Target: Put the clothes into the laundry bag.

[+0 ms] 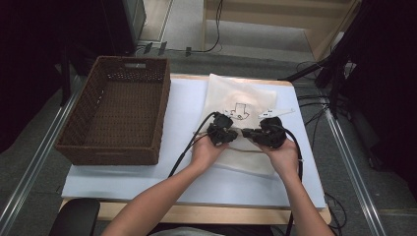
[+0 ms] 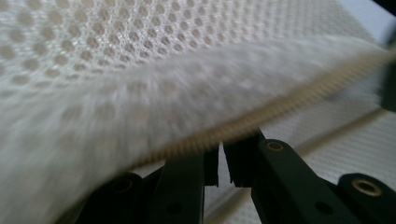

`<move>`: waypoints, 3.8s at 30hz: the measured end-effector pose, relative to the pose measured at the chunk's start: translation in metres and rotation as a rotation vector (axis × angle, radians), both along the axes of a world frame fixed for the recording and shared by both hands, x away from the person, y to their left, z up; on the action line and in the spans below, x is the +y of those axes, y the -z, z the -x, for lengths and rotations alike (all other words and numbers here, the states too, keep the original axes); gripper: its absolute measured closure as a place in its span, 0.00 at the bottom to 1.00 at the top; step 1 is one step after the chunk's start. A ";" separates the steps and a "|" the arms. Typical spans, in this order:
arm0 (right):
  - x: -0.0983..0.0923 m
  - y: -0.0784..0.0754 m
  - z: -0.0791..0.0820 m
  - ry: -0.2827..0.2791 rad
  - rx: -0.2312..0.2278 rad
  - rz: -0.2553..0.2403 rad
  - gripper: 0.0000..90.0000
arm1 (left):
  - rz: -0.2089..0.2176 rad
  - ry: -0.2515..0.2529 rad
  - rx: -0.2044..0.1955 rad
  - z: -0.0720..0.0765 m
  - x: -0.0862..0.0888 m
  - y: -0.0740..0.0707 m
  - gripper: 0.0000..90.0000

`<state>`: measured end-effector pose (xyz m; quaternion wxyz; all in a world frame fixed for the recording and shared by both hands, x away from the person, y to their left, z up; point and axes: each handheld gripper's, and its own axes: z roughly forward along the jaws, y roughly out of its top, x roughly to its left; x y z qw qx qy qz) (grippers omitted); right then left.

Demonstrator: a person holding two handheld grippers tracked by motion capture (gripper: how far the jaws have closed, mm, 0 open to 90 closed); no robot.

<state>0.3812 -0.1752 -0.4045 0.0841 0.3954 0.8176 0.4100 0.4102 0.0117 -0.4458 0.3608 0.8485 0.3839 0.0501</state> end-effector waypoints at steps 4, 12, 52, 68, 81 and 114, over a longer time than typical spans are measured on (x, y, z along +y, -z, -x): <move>-0.001 -0.001 0.001 0.003 -0.002 0.000 0.99 | 0.025 0.036 -0.015 0.014 0.010 -0.010 0.93; -0.002 -0.001 0.002 0.005 -0.005 0.001 0.99 | 0.034 0.090 -0.039 0.033 0.033 -0.028 0.89; -0.016 -0.015 -0.001 0.018 -0.025 -0.023 0.98 | 0.067 -0.061 -0.006 0.068 0.121 -0.026 0.44; -0.012 -0.010 0.003 -0.011 -0.006 -0.015 0.98 | 0.073 -0.041 0.101 0.056 0.114 -0.001 0.90; -0.001 0.026 -0.004 -0.048 0.123 0.051 0.98 | 0.010 0.098 0.131 0.081 0.100 -0.002 0.92; 0.001 0.053 0.001 -0.115 0.141 0.119 0.82 | 0.102 0.082 0.195 0.072 0.119 0.006 0.75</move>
